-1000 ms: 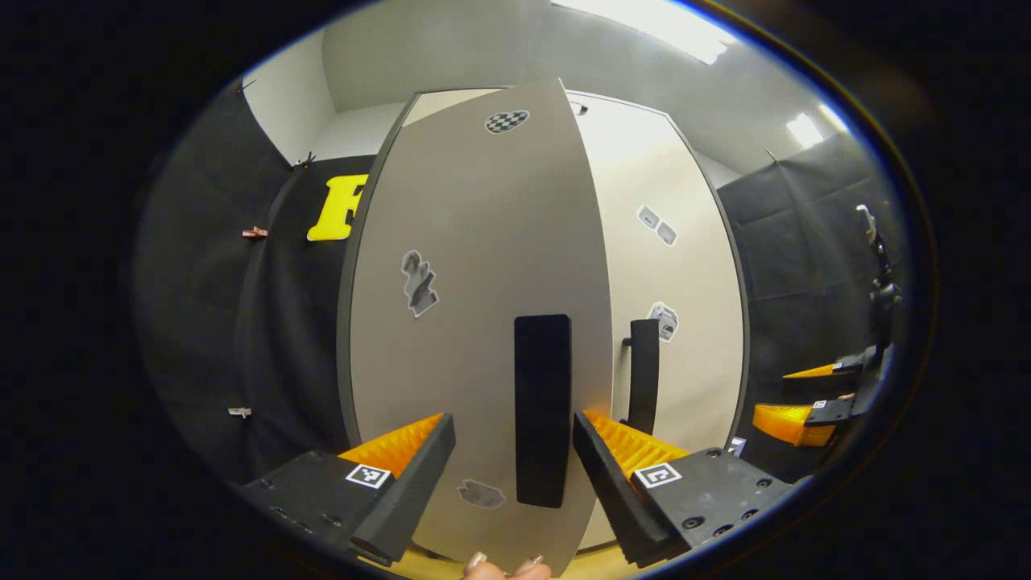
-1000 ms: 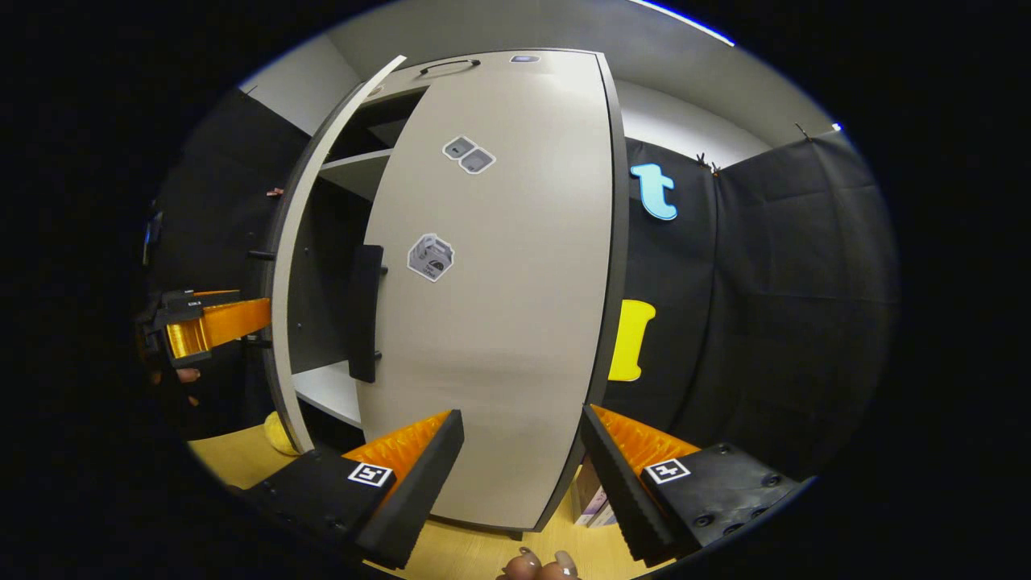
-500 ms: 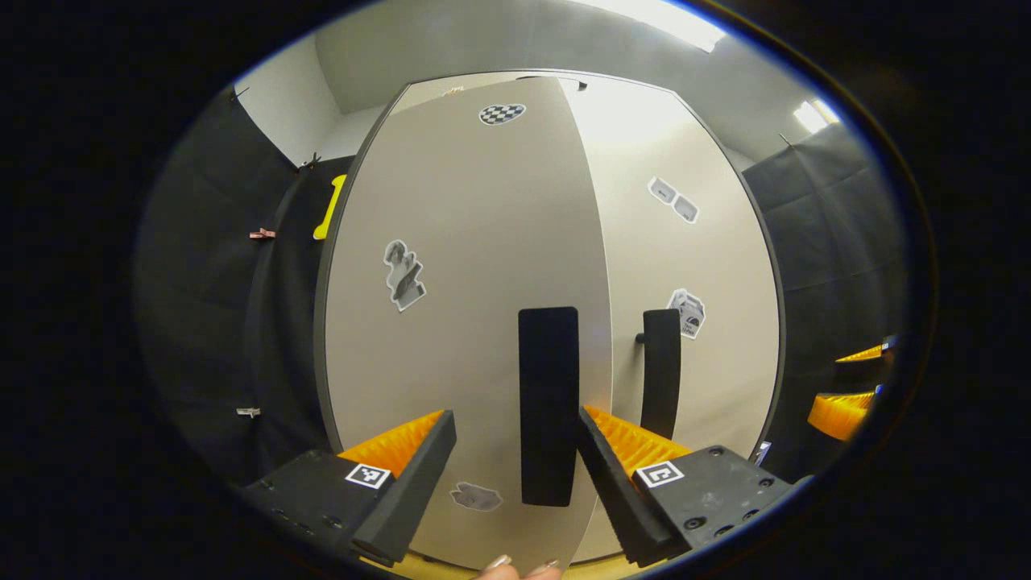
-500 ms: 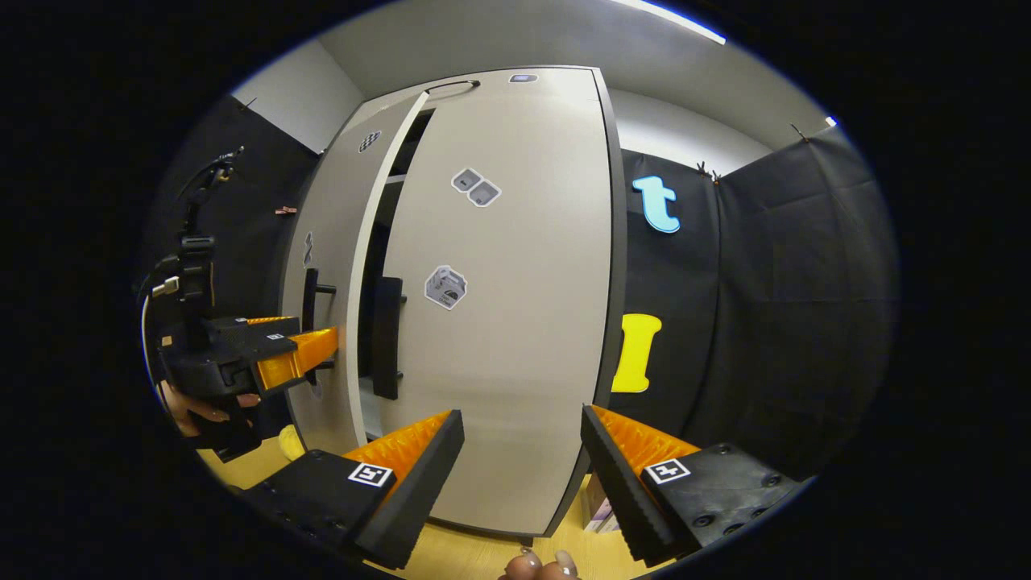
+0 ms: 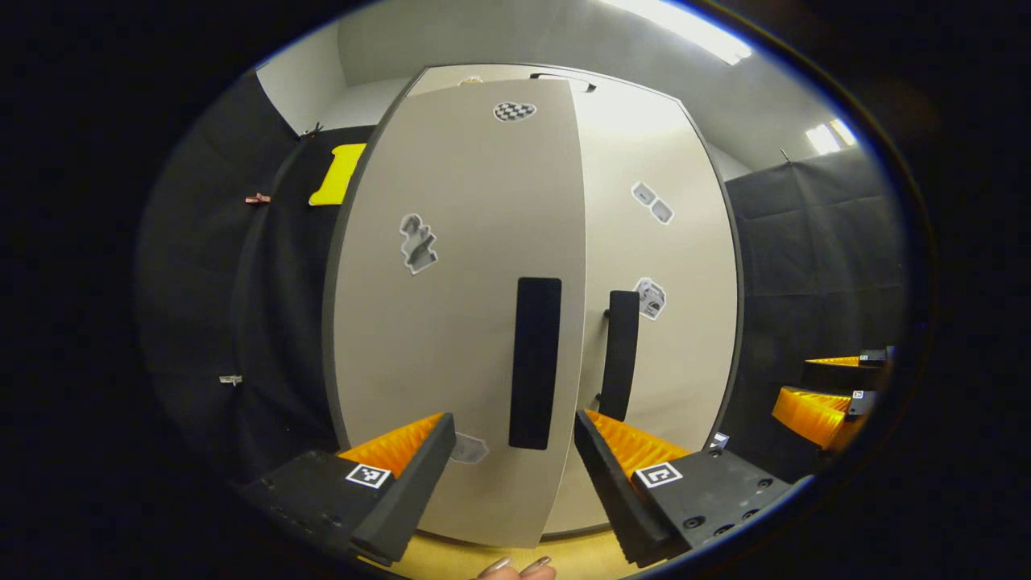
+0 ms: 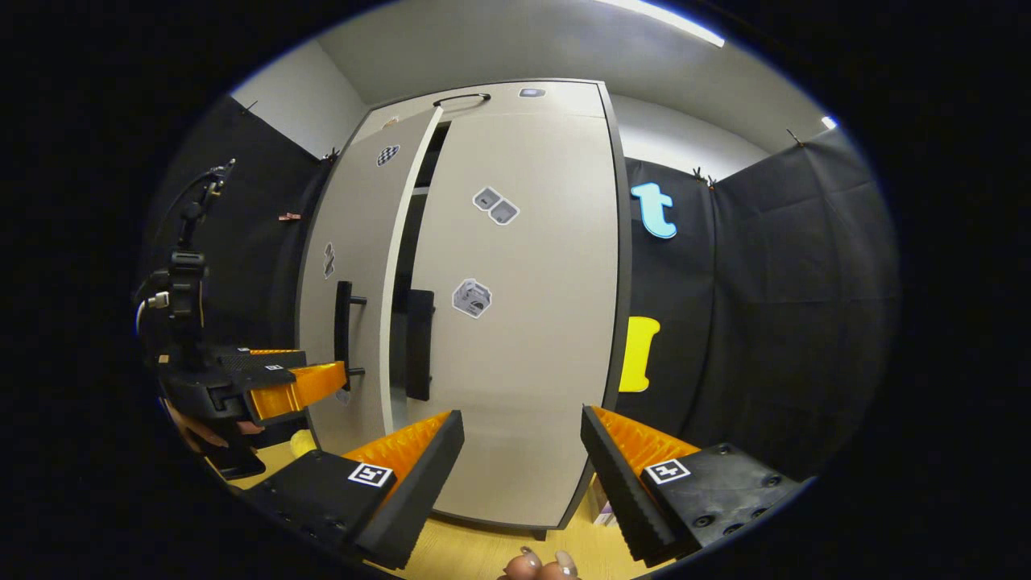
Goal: Grasp the bottle in the cabinet with the left hand and place it on the coaster, then close the right door with the right hand and the left door with the left hand.
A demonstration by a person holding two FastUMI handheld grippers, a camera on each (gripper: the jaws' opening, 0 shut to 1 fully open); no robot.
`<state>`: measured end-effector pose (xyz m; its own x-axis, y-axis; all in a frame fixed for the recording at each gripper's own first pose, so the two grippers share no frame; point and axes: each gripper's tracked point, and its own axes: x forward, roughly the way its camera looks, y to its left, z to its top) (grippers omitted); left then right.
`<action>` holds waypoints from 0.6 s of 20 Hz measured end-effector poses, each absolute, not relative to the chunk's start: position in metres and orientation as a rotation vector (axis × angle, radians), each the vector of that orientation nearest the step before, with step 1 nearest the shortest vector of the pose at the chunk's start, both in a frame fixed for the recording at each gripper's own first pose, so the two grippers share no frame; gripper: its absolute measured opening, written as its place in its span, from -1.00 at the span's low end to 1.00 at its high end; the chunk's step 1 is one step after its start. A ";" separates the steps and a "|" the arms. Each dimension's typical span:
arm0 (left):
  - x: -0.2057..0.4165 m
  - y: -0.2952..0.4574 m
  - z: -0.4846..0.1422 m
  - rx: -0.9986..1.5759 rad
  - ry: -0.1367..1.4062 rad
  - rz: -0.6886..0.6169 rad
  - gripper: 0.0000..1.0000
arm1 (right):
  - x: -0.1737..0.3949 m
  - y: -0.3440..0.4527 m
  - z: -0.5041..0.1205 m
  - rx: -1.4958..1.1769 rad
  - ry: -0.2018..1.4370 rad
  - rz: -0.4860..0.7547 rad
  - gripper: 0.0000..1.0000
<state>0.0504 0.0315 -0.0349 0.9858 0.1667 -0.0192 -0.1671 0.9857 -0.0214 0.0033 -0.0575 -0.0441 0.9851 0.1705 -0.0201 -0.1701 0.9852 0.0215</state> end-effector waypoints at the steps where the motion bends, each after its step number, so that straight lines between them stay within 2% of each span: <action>1: 0.040 0.037 -0.032 0.009 0.016 0.171 0.89 | -0.001 -0.052 -0.044 0.025 0.026 0.169 0.95; 4: 0.015 0.049 -0.023 0.071 0.008 0.172 0.89 | -0.016 -0.039 -0.045 0.032 0.040 0.158 0.95; 9: -0.010 0.034 -0.030 0.019 0.032 0.075 0.89 | -0.047 -0.047 -0.049 -0.033 0.053 0.073 0.95; 12: -0.021 0.018 -0.036 -0.006 0.051 0.076 0.90 | -0.064 -0.056 -0.046 -0.057 0.047 0.076 0.95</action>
<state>-0.0215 0.0175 -0.0360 0.9959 0.0753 -0.0508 -0.0756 0.9971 -0.0039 -0.0636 -0.0557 -0.0456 0.9960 0.0746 -0.0486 -0.0773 0.9955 -0.0554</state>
